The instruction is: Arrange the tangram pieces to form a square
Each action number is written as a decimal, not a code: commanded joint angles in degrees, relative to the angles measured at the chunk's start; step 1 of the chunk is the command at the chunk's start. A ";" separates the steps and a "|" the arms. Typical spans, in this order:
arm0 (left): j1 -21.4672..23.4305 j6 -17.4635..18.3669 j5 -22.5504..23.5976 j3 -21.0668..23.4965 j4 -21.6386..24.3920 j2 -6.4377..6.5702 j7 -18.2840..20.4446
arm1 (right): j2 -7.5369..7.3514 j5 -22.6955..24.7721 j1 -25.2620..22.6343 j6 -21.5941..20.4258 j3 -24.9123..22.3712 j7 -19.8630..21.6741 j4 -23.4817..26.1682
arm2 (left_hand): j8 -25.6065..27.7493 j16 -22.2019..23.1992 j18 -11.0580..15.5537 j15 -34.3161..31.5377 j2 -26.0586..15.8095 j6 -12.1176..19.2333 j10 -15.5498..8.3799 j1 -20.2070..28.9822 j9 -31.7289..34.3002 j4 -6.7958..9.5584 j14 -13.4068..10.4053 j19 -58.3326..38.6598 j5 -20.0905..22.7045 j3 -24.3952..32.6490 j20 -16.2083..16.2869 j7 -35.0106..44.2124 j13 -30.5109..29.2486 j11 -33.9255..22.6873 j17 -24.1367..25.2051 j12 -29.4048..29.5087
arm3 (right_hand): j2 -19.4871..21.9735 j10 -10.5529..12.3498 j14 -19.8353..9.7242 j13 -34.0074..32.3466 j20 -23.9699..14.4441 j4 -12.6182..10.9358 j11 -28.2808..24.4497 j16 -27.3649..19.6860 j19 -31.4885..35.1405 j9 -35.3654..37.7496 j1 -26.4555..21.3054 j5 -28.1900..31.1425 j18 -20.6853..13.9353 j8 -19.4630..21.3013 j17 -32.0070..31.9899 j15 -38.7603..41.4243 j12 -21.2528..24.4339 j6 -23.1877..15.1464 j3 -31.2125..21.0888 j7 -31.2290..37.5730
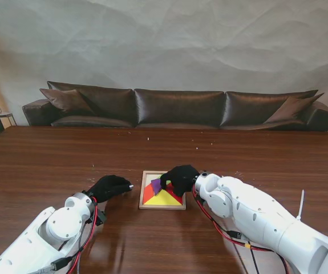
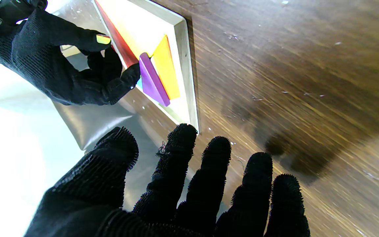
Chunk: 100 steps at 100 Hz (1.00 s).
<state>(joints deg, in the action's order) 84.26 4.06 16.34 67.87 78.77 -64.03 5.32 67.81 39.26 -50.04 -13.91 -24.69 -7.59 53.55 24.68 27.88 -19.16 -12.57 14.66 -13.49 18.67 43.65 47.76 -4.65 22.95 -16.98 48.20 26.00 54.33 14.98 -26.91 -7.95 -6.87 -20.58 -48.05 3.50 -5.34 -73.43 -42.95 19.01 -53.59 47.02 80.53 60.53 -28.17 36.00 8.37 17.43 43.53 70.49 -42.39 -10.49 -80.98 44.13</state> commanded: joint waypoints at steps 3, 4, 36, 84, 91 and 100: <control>-0.02 -0.01 -0.24 -0.01 0.04 -0.11 1.25 | 0.39 -0.24 -0.87 0.25 0.12 1.15 0.17 | 0.11 0.80 -0.36 -0.70 -2.41 0.01 0.16 1.12 0.23 1.33 0.79 -0.31 1.04 -1.34 0.73 -0.21 -0.08 0.17 0.06 -0.71 | -1.01 0.49 -0.03 -2.24 -2.04 -0.37 0.43 0.45 2.63 1.99 -0.13 0.00 1.82 -0.81 5.10 1.33 0.69 -1.05 -3.08 -1.03; -0.02 0.00 -0.24 -0.01 0.03 -0.11 1.25 | 0.41 -0.26 -0.89 0.27 0.12 1.15 0.18 | 0.11 0.80 -0.36 -0.68 -2.42 0.00 0.14 1.13 0.25 1.33 0.77 -0.31 1.00 -1.33 0.73 -0.22 -0.04 0.16 0.07 -0.71 | -0.99 0.49 -0.03 -2.24 -2.04 -0.39 0.44 0.45 2.63 1.98 -0.16 0.05 1.83 -0.81 5.10 1.34 0.69 -1.05 -3.10 -1.02; -0.03 0.06 -0.34 -0.03 -0.01 -0.10 1.33 | 0.63 -1.08 -1.92 0.64 -0.59 1.14 1.17 | 0.14 0.80 -0.32 -0.70 -2.40 0.20 0.22 1.10 0.22 1.32 0.73 -0.30 1.18 -1.39 0.74 -0.15 -0.15 0.18 0.11 -0.70 | -1.24 0.47 0.10 -2.23 -2.13 -0.35 0.54 0.49 2.71 2.38 -0.38 0.51 2.14 -0.89 5.08 1.52 0.71 -1.50 -3.09 -1.22; 0.00 -0.08 -0.51 -0.08 0.04 -0.06 1.60 | 1.72 -2.39 -0.50 2.46 0.63 1.35 -0.26 | 0.12 0.81 -0.33 -0.66 -2.39 0.06 0.27 1.11 0.25 1.33 0.83 -0.29 1.05 -1.39 0.75 -0.22 -0.06 0.18 0.18 -0.71 | -0.17 0.34 0.31 -2.18 -2.15 -0.66 1.01 0.25 2.55 2.15 0.40 -0.77 2.14 -0.77 4.62 1.05 0.90 0.36 -2.49 -1.19; -0.02 -0.13 -0.58 -0.11 0.03 -0.05 1.72 | 1.58 -2.29 -0.31 2.56 0.70 1.70 -0.34 | 0.13 0.81 -0.28 -0.63 -2.39 -0.07 0.30 1.15 0.23 1.34 0.91 -0.29 1.16 -1.36 0.75 -0.17 -0.01 0.19 0.19 -0.70 | -0.14 0.41 0.22 -2.22 -2.17 -0.75 1.01 0.24 2.59 2.16 0.59 -0.68 2.06 -0.74 4.63 1.04 0.92 0.61 -2.45 -1.12; -0.06 -0.27 -0.65 -0.17 0.04 -0.04 1.84 | 1.37 -2.14 -0.05 2.76 0.75 2.16 -0.50 | 0.13 0.81 -0.32 -0.64 -2.41 0.01 0.32 1.13 0.25 1.33 0.87 -0.28 1.08 -1.37 0.75 -0.20 -0.03 0.19 0.21 -0.71 | 0.18 0.32 0.31 -2.19 -2.19 -0.79 1.03 0.21 2.63 2.03 0.82 -0.77 2.05 -0.75 4.61 0.94 0.92 1.12 -2.23 -1.13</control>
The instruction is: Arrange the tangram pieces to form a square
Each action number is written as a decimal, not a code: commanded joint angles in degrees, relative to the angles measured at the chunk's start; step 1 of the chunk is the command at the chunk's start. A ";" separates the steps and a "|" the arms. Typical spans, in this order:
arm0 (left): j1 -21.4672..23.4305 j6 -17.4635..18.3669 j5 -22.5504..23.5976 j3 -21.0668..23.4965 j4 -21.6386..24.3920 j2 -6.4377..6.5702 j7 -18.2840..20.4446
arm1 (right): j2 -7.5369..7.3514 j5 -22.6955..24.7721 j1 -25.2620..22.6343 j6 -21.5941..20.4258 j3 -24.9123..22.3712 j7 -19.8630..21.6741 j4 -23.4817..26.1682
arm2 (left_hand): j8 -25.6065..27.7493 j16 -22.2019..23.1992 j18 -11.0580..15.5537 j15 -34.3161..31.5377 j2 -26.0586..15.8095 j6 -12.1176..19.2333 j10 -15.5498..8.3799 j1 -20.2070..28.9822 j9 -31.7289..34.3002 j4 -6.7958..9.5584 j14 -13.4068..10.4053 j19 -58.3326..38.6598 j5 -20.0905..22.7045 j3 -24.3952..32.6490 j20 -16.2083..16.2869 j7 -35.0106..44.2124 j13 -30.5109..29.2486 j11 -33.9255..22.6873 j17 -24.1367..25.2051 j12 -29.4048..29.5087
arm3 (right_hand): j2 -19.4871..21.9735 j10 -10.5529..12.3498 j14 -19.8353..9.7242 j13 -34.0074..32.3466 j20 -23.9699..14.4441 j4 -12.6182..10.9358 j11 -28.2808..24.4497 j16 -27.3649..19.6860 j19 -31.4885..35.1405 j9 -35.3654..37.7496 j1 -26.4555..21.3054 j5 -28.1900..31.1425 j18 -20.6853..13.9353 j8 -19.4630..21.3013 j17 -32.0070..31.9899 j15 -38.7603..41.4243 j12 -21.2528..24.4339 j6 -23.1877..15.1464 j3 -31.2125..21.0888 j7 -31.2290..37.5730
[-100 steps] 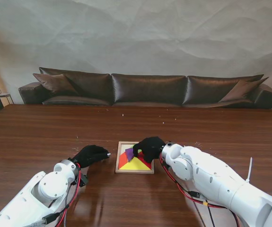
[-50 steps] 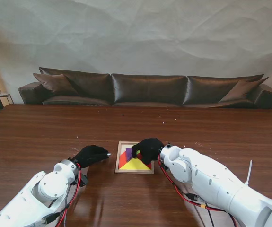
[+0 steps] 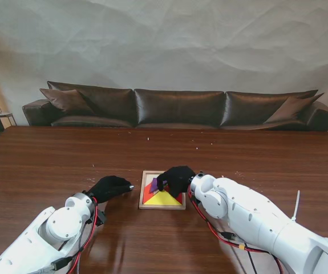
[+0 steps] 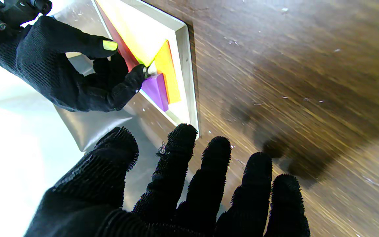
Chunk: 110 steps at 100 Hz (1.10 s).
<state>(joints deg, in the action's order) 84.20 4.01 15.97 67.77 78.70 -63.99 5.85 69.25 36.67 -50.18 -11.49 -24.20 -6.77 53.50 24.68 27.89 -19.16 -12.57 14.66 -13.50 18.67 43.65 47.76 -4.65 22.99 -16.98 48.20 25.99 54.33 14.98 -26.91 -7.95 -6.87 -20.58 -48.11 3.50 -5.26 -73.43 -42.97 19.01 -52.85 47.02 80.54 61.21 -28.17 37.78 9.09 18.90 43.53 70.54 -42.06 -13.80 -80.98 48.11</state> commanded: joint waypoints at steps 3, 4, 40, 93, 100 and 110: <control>-0.02 -0.25 -0.30 -0.09 0.11 -0.08 1.35 | -0.16 0.52 0.17 0.38 0.28 1.53 -0.48 | 0.13 0.81 -0.28 -0.65 -2.41 0.07 0.25 1.14 0.25 1.33 0.72 -0.29 1.10 -1.34 0.76 -0.19 -0.05 0.18 0.19 -0.71 | 0.23 0.29 0.22 -2.19 -2.16 -0.81 0.33 0.20 2.63 1.27 0.87 -2.63 1.33 -2.22 4.61 0.88 0.60 4.46 -2.17 -5.13; -0.03 -0.26 -0.30 -0.10 0.11 -0.08 1.37 | -0.19 0.53 0.20 0.39 0.28 1.59 -0.49 | 0.13 0.81 -0.28 -0.66 -2.41 0.07 0.26 1.12 0.28 1.33 0.76 -0.29 1.10 -1.35 0.76 -0.19 -0.06 0.17 0.20 -0.71 | 0.26 0.31 0.19 -2.19 -2.17 -0.84 0.33 0.20 2.63 1.28 0.82 -2.68 1.33 -2.23 4.61 0.86 0.60 4.46 -2.20 -5.15; -0.15 -0.40 -0.44 -0.27 0.04 -0.03 1.69 | 0.06 0.35 0.72 0.61 0.55 1.61 -1.00 | 0.13 0.81 -0.29 -0.62 -2.44 0.04 0.26 1.09 0.20 1.33 0.83 -0.29 1.08 -1.41 0.77 -0.19 -0.03 0.20 0.20 -0.71 | 0.47 0.54 -0.14 -2.21 -2.15 -1.07 0.49 0.14 2.60 1.02 1.22 -5.44 1.19 -2.22 4.63 0.65 0.84 5.43 -1.66 -5.37; -0.12 -0.46 -0.58 -0.23 0.03 -0.01 1.88 | 1.16 -0.67 1.13 1.14 1.05 0.85 -1.40 | 0.13 0.82 -0.25 -0.64 -2.62 0.09 0.29 1.18 0.30 1.31 0.75 -0.31 1.13 -1.50 0.77 -0.17 -0.08 0.17 0.14 -0.71 | 0.54 0.57 0.19 -2.23 -2.10 -1.16 0.43 0.29 2.61 1.49 1.22 -7.10 1.15 -2.16 4.62 0.85 1.18 6.18 -1.40 -5.15; -0.14 -0.50 -0.63 -0.25 0.02 -0.01 1.91 | 1.02 -0.42 1.11 1.10 0.99 0.82 -1.20 | 0.13 0.83 -0.22 -0.66 -2.62 -0.02 0.17 1.18 0.29 1.31 0.78 -0.30 1.11 -1.51 0.77 -0.18 -0.10 0.17 0.17 -0.71 | 0.33 0.55 0.09 -2.22 -2.10 -1.16 0.43 0.31 2.63 1.56 1.19 -6.80 1.14 -2.17 4.65 0.89 1.23 6.22 -1.45 -5.08; -0.21 -0.50 -0.63 -0.32 -0.04 0.00 1.98 | 0.88 -0.15 1.00 1.00 0.79 0.71 -0.92 | 0.14 0.84 -0.28 -0.67 -2.57 -0.11 0.19 1.22 0.27 1.31 0.85 -0.32 1.22 -1.50 0.78 -0.14 -0.11 0.18 0.14 -0.72 | 0.20 0.57 0.07 -2.22 -2.08 -1.10 0.41 0.33 2.63 1.68 1.30 -6.18 1.17 -2.20 4.67 0.93 1.27 6.12 -1.44 -5.04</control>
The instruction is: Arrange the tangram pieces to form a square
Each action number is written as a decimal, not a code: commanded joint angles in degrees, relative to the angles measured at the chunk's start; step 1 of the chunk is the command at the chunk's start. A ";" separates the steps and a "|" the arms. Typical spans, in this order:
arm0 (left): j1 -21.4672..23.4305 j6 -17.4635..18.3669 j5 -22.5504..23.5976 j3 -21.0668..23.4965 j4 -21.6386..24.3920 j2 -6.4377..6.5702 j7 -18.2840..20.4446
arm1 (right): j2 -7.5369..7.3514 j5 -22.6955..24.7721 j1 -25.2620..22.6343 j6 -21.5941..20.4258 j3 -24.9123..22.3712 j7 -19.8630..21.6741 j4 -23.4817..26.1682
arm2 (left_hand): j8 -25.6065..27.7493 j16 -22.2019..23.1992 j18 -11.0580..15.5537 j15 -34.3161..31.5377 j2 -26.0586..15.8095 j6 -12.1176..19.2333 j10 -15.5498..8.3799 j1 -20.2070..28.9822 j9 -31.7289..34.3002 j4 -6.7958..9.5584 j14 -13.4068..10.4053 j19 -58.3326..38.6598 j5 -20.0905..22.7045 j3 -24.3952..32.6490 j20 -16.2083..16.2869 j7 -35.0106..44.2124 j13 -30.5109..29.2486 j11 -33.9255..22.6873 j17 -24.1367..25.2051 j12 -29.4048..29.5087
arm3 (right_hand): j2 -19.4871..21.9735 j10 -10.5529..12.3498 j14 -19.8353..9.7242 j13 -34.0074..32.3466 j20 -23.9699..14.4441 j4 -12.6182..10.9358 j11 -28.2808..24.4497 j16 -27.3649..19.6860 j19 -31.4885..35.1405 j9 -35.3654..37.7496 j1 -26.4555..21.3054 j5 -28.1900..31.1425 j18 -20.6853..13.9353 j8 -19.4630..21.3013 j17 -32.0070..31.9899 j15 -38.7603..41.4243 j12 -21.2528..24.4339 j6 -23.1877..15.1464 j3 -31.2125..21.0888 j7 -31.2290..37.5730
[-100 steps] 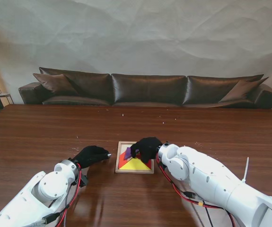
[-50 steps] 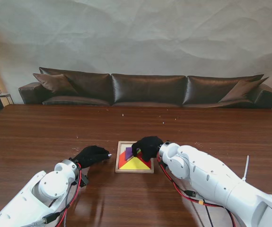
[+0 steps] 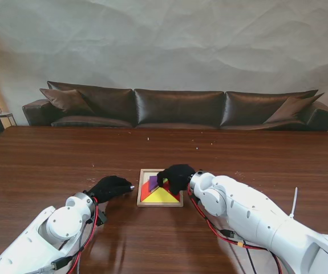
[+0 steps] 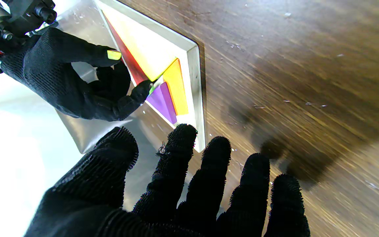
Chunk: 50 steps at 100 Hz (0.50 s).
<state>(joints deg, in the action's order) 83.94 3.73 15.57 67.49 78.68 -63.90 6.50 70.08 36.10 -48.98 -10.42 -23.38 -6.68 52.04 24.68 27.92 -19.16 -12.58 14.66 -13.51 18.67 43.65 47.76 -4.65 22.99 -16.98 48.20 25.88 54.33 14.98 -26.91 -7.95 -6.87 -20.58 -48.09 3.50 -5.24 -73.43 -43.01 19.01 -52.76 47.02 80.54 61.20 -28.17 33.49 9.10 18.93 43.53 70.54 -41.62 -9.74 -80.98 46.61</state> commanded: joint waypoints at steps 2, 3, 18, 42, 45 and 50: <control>0.04 -0.21 -0.24 -0.05 -0.04 -0.09 1.34 | 0.04 0.47 -0.21 -0.03 -0.08 0.60 0.63 | 0.14 0.81 -0.26 -0.68 -2.60 -0.08 0.18 1.19 0.24 1.31 0.76 -0.33 1.16 -1.41 0.78 -0.17 -0.14 0.19 0.12 -0.71 | 0.15 0.59 0.05 -2.23 -2.04 -1.10 0.33 0.33 2.64 1.69 1.30 -1.84 1.19 -2.23 4.68 0.94 0.84 2.02 -1.45 -3.55; 0.03 -0.21 -0.25 -0.06 -0.04 -0.09 1.34 | 0.03 0.49 -0.22 0.00 -0.11 0.59 0.67 | 0.14 0.80 -0.28 -0.66 -2.62 -0.10 0.25 1.20 0.25 1.31 0.77 -0.32 1.17 -1.40 0.78 -0.16 -0.11 0.18 0.15 -0.71 | 0.14 0.60 0.05 -2.23 -2.04 -1.07 0.32 0.33 2.64 1.69 1.37 -1.83 1.19 -2.24 4.70 0.94 0.84 2.01 -1.41 -3.56; -0.04 -0.29 -0.32 -0.15 -0.11 -0.09 1.40 | -0.04 0.77 -0.48 0.80 -0.92 0.16 1.54 | 0.15 0.81 -0.28 -0.68 -2.59 -0.10 0.32 1.19 0.29 1.32 0.78 -0.31 1.23 -1.40 0.78 -0.14 -0.13 0.17 0.15 -0.72 | 0.14 0.55 0.04 -2.24 -2.03 -1.06 0.28 0.38 2.73 1.75 1.52 -1.84 1.28 -2.33 4.82 1.08 0.84 2.12 -1.39 -3.73; -0.18 -0.54 -0.51 -0.33 -0.14 -0.04 1.80 | -0.03 0.81 0.03 1.47 -0.78 0.78 1.92 | 0.15 0.81 -0.27 -0.68 -2.60 -0.16 0.32 1.17 0.35 1.31 0.80 -0.32 1.26 -1.38 0.80 -0.12 -0.10 0.15 0.16 -0.74 | 0.28 0.51 0.11 -2.22 -2.01 -1.15 0.27 0.39 2.80 1.67 1.72 -1.88 1.31 -2.37 4.85 1.14 0.82 2.04 -1.19 -3.77; -0.17 -0.57 -0.54 -0.32 -0.13 -0.04 1.84 | -0.02 0.71 0.04 1.44 -0.74 0.88 1.87 | 0.14 0.82 -0.24 -0.69 -2.69 -0.18 0.24 1.17 0.33 1.31 0.74 -0.32 1.19 -1.38 0.80 -0.15 -0.13 0.15 0.14 -0.74 | 0.24 0.44 0.13 -2.22 -2.01 -1.17 0.24 0.39 2.80 1.69 1.61 -1.59 1.31 -2.34 4.85 1.14 0.80 2.05 -1.21 -3.67; -0.16 -0.62 -0.58 -0.31 -0.11 -0.04 1.87 | -0.08 0.71 0.06 1.31 -0.61 1.04 1.85 | 0.14 0.81 -0.23 -0.67 -2.64 -0.15 0.27 1.17 0.35 1.30 0.80 -0.32 1.21 -1.42 0.80 -0.15 -0.07 0.15 0.15 -0.75 | 0.08 0.41 0.18 -2.22 -2.00 -1.14 0.18 0.38 2.80 1.81 1.51 -0.75 1.31 -2.28 4.85 1.15 0.79 1.87 -1.20 -3.41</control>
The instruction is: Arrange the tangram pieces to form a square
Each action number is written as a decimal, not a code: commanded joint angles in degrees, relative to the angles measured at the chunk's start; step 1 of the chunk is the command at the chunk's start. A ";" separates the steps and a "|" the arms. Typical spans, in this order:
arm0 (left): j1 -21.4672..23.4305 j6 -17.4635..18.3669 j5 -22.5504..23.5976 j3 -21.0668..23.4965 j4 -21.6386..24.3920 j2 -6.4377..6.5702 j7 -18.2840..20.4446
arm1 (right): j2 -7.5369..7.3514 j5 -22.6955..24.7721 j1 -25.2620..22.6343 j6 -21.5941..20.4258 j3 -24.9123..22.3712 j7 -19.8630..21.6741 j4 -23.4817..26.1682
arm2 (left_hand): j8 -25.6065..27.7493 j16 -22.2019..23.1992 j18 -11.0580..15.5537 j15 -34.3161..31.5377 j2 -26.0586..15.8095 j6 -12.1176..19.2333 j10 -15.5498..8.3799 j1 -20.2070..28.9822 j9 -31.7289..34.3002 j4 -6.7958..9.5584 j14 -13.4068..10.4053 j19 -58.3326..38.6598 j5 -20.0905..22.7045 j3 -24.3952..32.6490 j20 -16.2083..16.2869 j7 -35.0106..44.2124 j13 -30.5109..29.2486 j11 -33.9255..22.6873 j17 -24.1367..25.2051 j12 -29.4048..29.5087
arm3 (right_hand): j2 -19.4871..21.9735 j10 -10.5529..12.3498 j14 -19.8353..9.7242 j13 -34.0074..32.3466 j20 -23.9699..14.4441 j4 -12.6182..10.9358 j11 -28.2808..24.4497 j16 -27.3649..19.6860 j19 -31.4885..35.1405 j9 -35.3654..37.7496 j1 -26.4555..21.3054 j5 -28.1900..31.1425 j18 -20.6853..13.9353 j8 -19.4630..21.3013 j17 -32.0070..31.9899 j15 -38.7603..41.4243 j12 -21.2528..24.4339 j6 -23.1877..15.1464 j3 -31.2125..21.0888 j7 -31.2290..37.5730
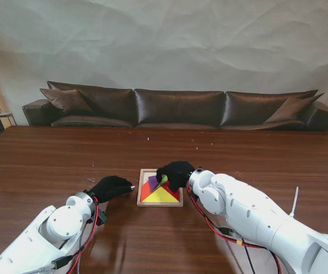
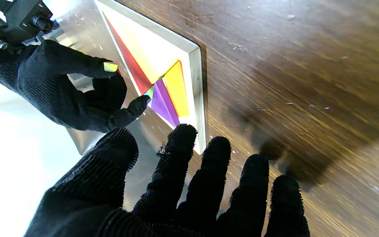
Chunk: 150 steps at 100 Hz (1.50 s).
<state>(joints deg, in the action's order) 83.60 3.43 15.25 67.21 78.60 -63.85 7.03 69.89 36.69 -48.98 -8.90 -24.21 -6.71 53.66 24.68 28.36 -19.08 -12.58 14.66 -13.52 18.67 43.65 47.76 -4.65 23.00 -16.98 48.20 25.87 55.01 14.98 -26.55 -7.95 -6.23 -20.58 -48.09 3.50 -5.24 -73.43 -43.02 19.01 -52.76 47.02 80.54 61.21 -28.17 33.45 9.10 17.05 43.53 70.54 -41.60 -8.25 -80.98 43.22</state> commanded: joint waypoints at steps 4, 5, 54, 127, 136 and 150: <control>0.18 -0.36 -0.30 -0.03 -0.02 -0.09 1.36 | 0.05 0.27 0.02 -0.28 0.27 1.01 0.22 | 0.15 0.39 -0.33 -0.70 -2.63 -0.18 0.25 1.21 0.34 1.30 0.81 -0.33 1.27 -1.40 0.12 -0.12 -0.49 0.15 -0.51 -0.74 | -0.12 0.60 -0.05 -2.22 -1.98 -1.09 0.18 0.38 2.80 1.90 1.51 -0.40 1.31 -0.42 4.85 1.14 0.80 0.22 -1.24 -0.05; 0.18 -0.37 -0.31 -0.04 -0.02 -0.09 1.36 | 0.04 0.30 0.00 -0.31 0.27 0.98 0.22 | 0.15 0.39 -0.33 -0.69 -2.62 -0.19 0.24 1.18 0.35 1.30 0.84 -0.33 1.26 -1.42 0.12 -0.13 -0.46 0.15 -0.50 -0.74 | -0.12 0.61 -0.07 -2.23 -1.98 -1.07 0.18 0.38 2.80 1.92 1.54 -0.38 1.30 -0.43 4.86 1.15 0.80 0.21 -1.24 -0.06; 0.12 -0.35 -0.54 -0.09 -0.14 -0.09 1.52 | 0.51 -0.20 -0.05 -0.54 0.82 0.55 -0.58 | 0.15 0.37 -0.27 -0.67 -2.67 -0.16 0.32 1.26 0.26 1.32 0.74 -0.35 1.24 -1.53 0.15 -0.14 -0.47 0.19 -0.53 -0.73 | 0.12 0.50 -0.06 -2.22 -1.90 -1.08 0.42 0.39 2.81 1.79 1.70 -1.46 1.24 -0.71 4.89 1.24 0.83 0.25 -1.14 -0.86; -0.10 -0.60 -0.56 -0.43 -0.38 -0.04 1.84 | 1.53 -2.11 0.47 0.64 1.13 1.18 -1.17 | 0.16 0.40 -0.29 -0.67 -2.59 -0.22 0.42 1.23 0.41 1.33 0.81 -0.34 1.29 -1.43 0.15 -0.10 -0.42 0.13 -0.54 -0.76 | 0.86 0.39 0.18 -2.20 -1.80 -1.52 0.89 0.23 2.59 1.26 2.26 -5.00 1.08 -0.67 4.50 0.79 1.23 1.06 -0.57 -0.87; -0.08 -0.64 -0.61 -0.41 -0.37 -0.04 1.85 | 1.80 -2.42 0.53 0.83 1.31 1.14 -1.25 | 0.17 0.39 -0.29 -0.67 -2.61 -0.15 0.29 1.20 0.36 1.32 0.80 -0.34 1.34 -1.44 0.15 -0.09 -0.43 0.16 -0.53 -0.75 | 0.92 0.39 0.21 -2.20 -1.80 -1.53 0.94 0.22 2.57 1.28 2.44 -5.14 1.09 -0.68 4.47 0.76 1.28 1.10 -0.46 -0.86; -0.05 -0.50 -0.57 -0.34 -0.39 -0.04 1.81 | 2.20 -2.98 0.79 1.10 1.68 1.35 -1.58 | 0.16 0.41 -0.31 -0.69 -2.58 -0.12 0.36 1.22 0.37 1.32 0.76 -0.35 1.30 -1.42 0.16 -0.11 -0.46 0.15 -0.54 -0.76 | 1.17 0.27 0.28 -2.20 -1.81 -1.64 1.02 0.20 2.56 1.19 2.61 -5.37 1.11 -0.74 4.44 0.68 1.33 1.39 -0.46 -0.92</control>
<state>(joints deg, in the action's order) 83.23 3.11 14.77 66.88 78.49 -63.79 7.52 71.50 33.91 -48.30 -7.92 -22.79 -6.37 52.22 24.68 28.40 -18.03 -12.58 14.66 -13.53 18.68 43.65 47.76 -4.65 23.00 -16.98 48.20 25.31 55.18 14.98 -26.17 -7.95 -6.12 -20.58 -48.01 3.51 -5.24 -73.43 -43.03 19.01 -52.09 47.02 80.54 61.91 -26.61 30.40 9.10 16.39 43.53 70.54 -40.96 -7.69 -80.91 42.37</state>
